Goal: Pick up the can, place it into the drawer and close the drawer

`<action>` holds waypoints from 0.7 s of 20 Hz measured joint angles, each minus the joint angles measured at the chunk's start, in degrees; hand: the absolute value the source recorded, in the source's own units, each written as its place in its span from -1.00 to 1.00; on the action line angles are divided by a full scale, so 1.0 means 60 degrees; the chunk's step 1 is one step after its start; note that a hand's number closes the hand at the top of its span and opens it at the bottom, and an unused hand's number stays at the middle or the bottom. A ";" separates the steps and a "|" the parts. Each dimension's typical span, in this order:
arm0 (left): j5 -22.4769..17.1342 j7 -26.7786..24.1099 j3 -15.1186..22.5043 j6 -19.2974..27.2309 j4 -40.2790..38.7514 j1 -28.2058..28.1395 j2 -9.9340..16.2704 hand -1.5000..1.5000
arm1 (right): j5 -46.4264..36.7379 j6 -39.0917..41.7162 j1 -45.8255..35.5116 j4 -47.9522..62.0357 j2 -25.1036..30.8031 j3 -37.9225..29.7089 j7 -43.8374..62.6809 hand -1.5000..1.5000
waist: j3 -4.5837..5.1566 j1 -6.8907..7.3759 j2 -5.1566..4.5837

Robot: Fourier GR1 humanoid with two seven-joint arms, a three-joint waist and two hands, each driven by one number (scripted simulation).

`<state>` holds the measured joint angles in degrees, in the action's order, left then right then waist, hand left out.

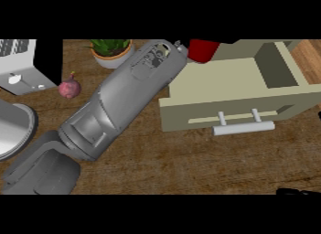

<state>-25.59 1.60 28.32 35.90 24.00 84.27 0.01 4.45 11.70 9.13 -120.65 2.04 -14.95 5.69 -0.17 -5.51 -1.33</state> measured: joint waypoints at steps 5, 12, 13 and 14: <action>-0.0166 -0.0330 0.0441 0.0112 -0.0312 -0.0114 -0.0002 1.00 | 0.0008 -0.0072 -0.0293 -0.0011 0.0051 0.0051 0.0203 -1.00 | 0.0000 -0.0146 -0.0046; -0.0418 -0.0519 0.0875 0.0554 -0.0586 -0.0261 -0.0001 -1.00 | 0.0060 -0.0030 -0.0472 -0.0112 0.0182 0.0081 0.0398 -1.00 | 0.0001 -0.0298 -0.0074; -0.0448 -0.0531 0.0883 0.0563 -0.0677 -0.0230 -0.0002 -1.00 | 0.0042 -0.0069 -0.0498 -0.0116 0.0183 0.0067 0.0434 -1.00 | 0.0001 -0.0281 -0.0077; -0.0491 -0.0577 0.0917 0.0645 -0.0689 -0.0263 0.0000 -1.00 | 0.0071 -0.0040 -0.0509 -0.0135 0.0228 0.0048 0.0462 -1.00 | 0.0001 -0.0302 -0.0081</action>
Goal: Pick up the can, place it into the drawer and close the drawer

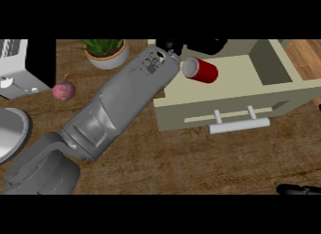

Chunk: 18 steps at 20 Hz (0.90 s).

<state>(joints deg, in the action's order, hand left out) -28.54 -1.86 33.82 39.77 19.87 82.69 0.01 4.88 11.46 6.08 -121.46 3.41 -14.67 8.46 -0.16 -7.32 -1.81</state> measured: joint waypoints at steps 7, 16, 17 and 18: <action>-0.0321 -0.0218 0.0310 0.0637 0.0118 -0.0246 -0.0001 -1.00 | -0.0086 -0.0016 -0.0101 -0.0053 -0.0037 0.0133 -0.0047 -1.00 | 0.0001 -0.0047 -0.0003; -0.1008 -0.0407 0.0270 0.0887 0.0384 -0.0348 -0.0003 -1.00 | -0.1443 -0.0002 -0.0047 -0.0523 0.0460 0.0251 -0.0664 -1.00 | 0.0010 0.0039 0.0018; -0.1082 -0.0463 0.0260 0.0899 0.0405 -0.0363 -0.0001 -1.00 | -0.1628 0.0029 -0.0083 -0.0580 0.0555 0.0304 -0.0749 -1.00 | 0.0010 0.0049 0.0015; -0.1158 -0.0468 0.0272 0.0955 0.0446 -0.0347 -0.0001 -1.00 | -0.1794 0.0071 -0.0070 -0.0625 0.0642 0.0345 -0.0838 -1.00 | 0.0010 0.0049 0.0020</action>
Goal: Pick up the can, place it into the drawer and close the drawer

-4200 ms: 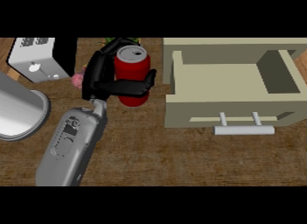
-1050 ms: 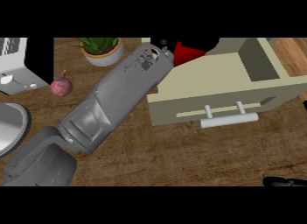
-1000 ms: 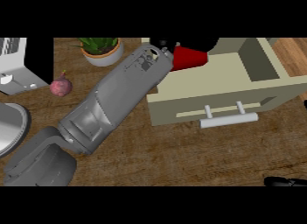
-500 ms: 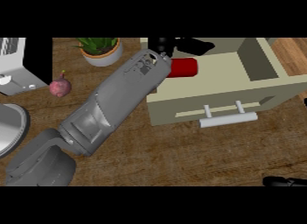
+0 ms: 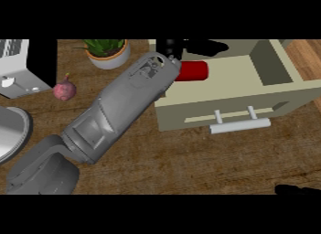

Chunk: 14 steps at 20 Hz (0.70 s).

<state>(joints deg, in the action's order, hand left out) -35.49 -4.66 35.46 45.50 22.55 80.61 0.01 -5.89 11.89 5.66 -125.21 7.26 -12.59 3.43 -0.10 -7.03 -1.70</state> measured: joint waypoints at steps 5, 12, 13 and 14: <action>-0.0447 -0.0169 -0.0113 0.0023 0.0212 0.0070 -0.0001 -1.00 | -0.1014 0.0026 -0.0213 -0.0299 0.0360 0.0372 -0.0212 -1.00 | 0.0005 0.0127 0.0026; -0.0783 -0.0466 -0.0190 0.0296 0.0325 0.0266 -0.0002 -1.00 | -0.3429 -0.0290 -0.0628 -0.0008 0.0806 0.1260 -0.0453 -1.00 | 0.0010 0.0483 0.0080; -0.0794 -0.0476 -0.0176 0.0322 0.0336 0.0299 -0.0001 -1.00 | -0.3818 -0.0333 -0.0803 0.0203 0.0941 0.1340 -0.0464 -1.00 | 0.0011 0.0553 0.0085; -0.0802 -0.0404 -0.0134 0.0414 0.0373 0.0362 -0.0001 -1.00 | -0.4209 -0.0386 -0.0848 0.0335 0.1049 0.1450 -0.0515 -1.00 | 0.0010 0.0600 0.0103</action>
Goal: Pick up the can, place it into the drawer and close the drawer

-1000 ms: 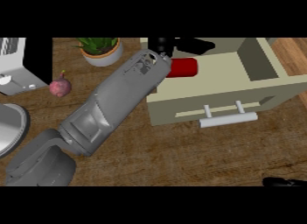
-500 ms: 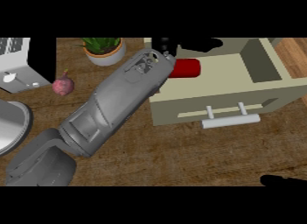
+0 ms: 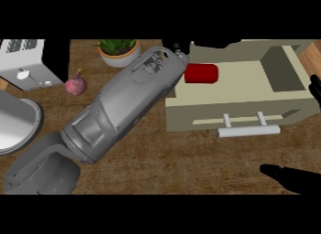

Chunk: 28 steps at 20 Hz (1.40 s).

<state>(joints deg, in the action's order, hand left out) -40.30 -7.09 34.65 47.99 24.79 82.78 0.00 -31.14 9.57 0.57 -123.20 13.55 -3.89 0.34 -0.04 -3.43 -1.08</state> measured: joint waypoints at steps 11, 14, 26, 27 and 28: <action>0.0237 0.0391 -0.0094 -0.0049 0.0455 -0.0170 0.0228 -1.00 | -0.3921 -0.1322 -0.0682 0.2548 0.0013 0.1648 -0.0119 -1.00 | 0.0003 0.0576 0.0146; 0.0427 0.0729 -0.0042 -0.0031 0.0924 -0.0424 0.0471 -1.00 | -0.4444 -0.1985 -0.0942 0.3544 -0.0263 0.1728 -0.0185 -1.00 | 0.0004 0.0680 0.0183; 0.1104 0.2428 0.0222 -0.0121 0.3411 -0.1339 0.2255 -1.00 | -0.5272 -0.4507 -0.2883 0.7796 -0.0734 0.0926 -0.1049 -1.00 | 0.0135 0.0968 0.0340; 0.1163 0.2554 0.0275 -0.0103 0.3648 -0.1452 0.2360 -1.00 | -0.5350 -0.4663 -0.3097 0.8162 -0.0747 0.0854 -0.1069 -1.00 | 0.0132 0.0987 0.0338; 0.1175 0.2671 0.0237 -0.0167 0.3846 -0.1497 0.2569 -1.00 | -0.5447 -0.4807 -0.3378 0.8547 -0.0771 0.0775 -0.1036 -1.00 | 0.0129 0.1011 0.0330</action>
<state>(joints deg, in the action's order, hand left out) -33.25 8.94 36.07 46.98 47.86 73.80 15.42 -63.82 -19.27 -19.70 -71.92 8.92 0.75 -5.88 0.73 2.64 0.91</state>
